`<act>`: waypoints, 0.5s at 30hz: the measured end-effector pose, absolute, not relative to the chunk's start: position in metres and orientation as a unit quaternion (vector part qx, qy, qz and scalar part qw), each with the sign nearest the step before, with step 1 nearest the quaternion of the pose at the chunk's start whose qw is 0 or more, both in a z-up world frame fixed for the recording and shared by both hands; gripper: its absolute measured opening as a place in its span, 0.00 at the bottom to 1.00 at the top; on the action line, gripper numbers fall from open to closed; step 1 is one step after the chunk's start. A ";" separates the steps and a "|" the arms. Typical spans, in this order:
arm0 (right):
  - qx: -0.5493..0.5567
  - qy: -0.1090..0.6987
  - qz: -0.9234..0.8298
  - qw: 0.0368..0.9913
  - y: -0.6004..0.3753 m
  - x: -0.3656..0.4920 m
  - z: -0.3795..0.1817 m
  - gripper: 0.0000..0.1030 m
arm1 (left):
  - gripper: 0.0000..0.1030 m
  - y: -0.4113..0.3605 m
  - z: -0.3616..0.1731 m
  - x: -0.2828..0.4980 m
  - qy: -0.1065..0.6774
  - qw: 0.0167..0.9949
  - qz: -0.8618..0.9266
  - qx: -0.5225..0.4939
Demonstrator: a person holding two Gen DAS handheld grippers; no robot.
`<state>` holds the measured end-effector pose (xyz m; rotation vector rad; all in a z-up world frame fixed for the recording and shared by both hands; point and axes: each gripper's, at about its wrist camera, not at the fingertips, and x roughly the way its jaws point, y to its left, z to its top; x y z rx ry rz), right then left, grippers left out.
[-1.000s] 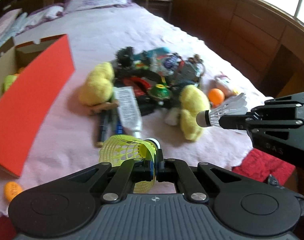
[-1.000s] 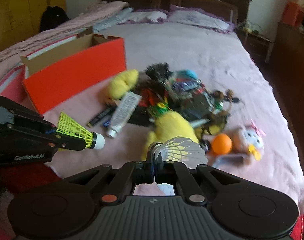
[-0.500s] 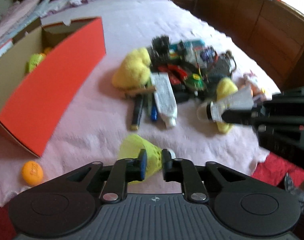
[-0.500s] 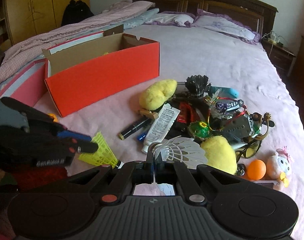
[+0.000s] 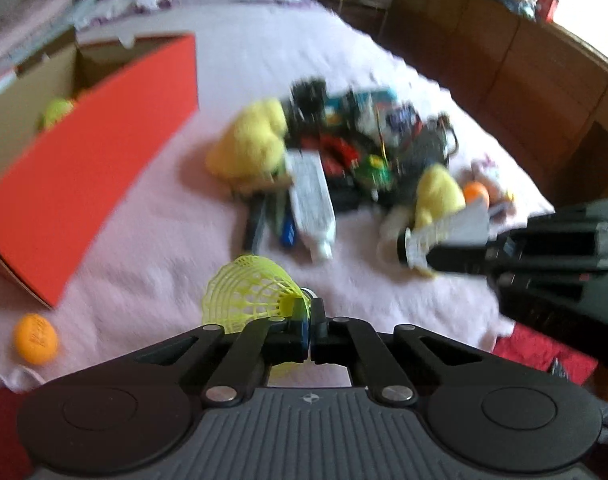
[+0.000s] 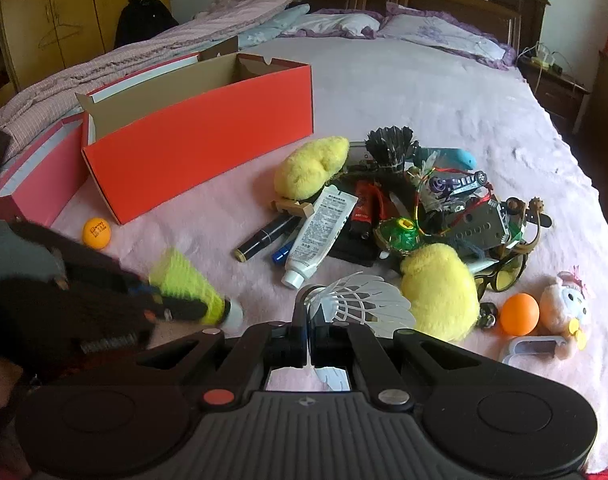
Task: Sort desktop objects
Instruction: 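Carry both shuttlecocks over the shoebox with both grippers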
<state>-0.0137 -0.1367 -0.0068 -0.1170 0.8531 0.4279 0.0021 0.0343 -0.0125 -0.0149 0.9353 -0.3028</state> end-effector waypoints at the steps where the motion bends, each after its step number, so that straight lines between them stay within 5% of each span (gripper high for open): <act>1: -0.055 0.410 0.206 0.887 -0.137 -0.014 -0.007 0.02 | 0.03 0.036 -0.008 0.002 0.443 0.885 -0.144 -0.008; 15: -0.085 0.356 0.269 0.891 -0.093 0.008 0.035 0.02 | 0.03 0.070 0.049 0.018 0.390 0.918 -0.070 0.022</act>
